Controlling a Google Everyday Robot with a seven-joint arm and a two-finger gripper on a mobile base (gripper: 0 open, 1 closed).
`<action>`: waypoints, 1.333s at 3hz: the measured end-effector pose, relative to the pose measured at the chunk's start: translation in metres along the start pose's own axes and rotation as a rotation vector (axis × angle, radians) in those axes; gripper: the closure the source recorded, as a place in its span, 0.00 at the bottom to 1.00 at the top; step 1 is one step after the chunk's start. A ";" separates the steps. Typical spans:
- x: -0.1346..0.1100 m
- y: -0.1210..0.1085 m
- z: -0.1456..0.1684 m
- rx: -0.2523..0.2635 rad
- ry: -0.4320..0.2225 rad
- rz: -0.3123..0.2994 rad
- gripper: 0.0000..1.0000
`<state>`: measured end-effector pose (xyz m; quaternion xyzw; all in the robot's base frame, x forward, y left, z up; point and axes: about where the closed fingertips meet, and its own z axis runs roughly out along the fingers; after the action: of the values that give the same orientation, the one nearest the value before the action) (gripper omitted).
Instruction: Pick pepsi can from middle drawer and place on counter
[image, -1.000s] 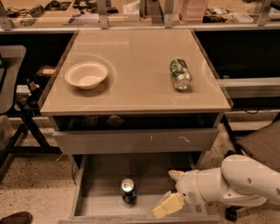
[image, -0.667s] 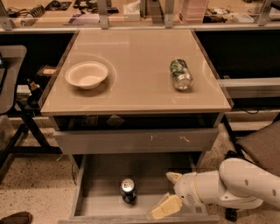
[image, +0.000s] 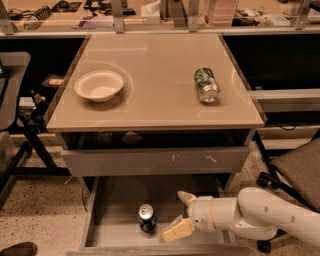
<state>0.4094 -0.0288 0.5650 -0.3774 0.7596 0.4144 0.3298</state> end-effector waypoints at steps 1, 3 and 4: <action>0.005 -0.014 0.022 -0.009 -0.048 -0.001 0.00; 0.013 -0.019 0.039 -0.002 -0.064 -0.011 0.00; 0.015 -0.038 0.054 0.022 -0.090 -0.039 0.00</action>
Offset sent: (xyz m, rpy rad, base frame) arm 0.0111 0.0098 -0.0140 0.0337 -0.0160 -0.0088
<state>0.4438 0.0001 0.5143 -0.3694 0.7409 0.4163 0.3759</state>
